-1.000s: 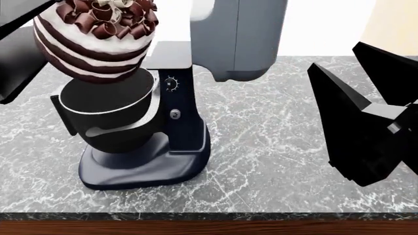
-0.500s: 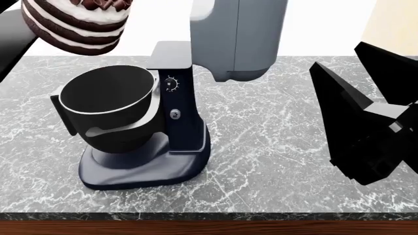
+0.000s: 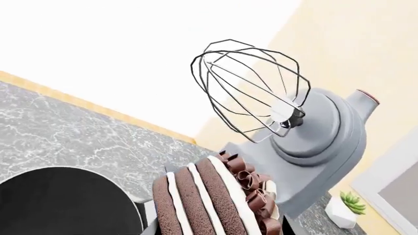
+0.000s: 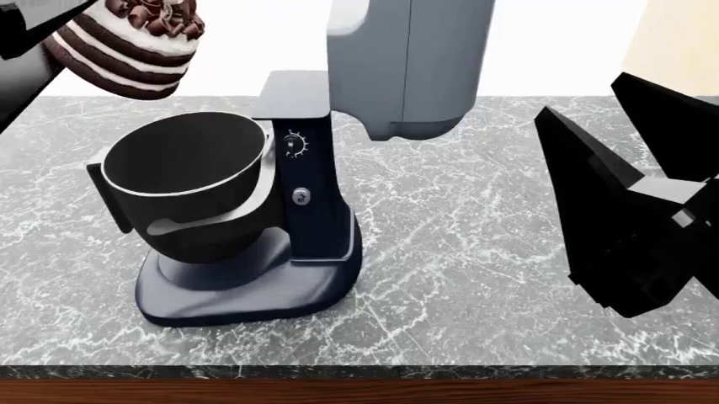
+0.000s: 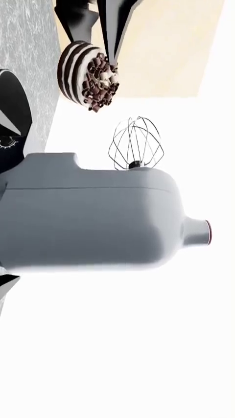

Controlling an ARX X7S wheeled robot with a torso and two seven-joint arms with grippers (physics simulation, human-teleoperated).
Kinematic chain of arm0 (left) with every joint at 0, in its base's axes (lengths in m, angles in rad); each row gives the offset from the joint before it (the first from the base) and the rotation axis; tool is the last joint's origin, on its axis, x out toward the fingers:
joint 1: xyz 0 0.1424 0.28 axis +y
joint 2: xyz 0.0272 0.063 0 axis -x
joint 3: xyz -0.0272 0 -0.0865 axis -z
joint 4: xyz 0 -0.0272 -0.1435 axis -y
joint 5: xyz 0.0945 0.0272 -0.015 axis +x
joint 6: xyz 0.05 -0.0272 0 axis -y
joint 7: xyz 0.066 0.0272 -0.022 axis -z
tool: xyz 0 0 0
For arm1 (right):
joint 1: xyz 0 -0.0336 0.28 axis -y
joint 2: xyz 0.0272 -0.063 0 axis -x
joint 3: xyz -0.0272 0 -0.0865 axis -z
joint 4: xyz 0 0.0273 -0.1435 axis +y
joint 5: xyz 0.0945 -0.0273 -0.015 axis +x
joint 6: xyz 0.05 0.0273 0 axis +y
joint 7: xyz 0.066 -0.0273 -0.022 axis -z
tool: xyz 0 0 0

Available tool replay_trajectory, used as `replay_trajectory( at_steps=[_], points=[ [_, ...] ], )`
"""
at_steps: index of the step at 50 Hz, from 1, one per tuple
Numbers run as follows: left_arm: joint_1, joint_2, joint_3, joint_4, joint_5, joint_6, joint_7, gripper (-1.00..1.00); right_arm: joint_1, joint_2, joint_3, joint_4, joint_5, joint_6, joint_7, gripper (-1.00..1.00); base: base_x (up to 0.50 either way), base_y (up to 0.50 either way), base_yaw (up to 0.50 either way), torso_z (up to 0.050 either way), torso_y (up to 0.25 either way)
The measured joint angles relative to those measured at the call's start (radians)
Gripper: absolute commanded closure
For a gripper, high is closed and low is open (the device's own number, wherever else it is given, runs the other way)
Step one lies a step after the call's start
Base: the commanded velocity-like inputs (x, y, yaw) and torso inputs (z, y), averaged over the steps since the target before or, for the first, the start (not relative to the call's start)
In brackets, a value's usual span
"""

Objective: Place the cake in the stand mixer bowl.

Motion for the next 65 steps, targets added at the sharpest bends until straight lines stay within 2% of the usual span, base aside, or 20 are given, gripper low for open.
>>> replay_trajectory(
  at_steps=[32,65],
  points=[
    [-0.069,0.052,0.14,-0.086,0.075,-0.081,-0.074,1.0,-0.022,-0.008,0.007,-0.003,-0.019,-0.009,-0.013,-1.0,0.0,0.0,0.0,0.0,0.001],
    [-0.089,0.105,0.232,-0.173,0.162,-0.138,-0.076,1.0,-0.033,-0.008,0.012,-0.001,-0.027,-0.018,-0.022,-1.0,0.0,0.0,0.0,0.0,0.001]
  ],
)
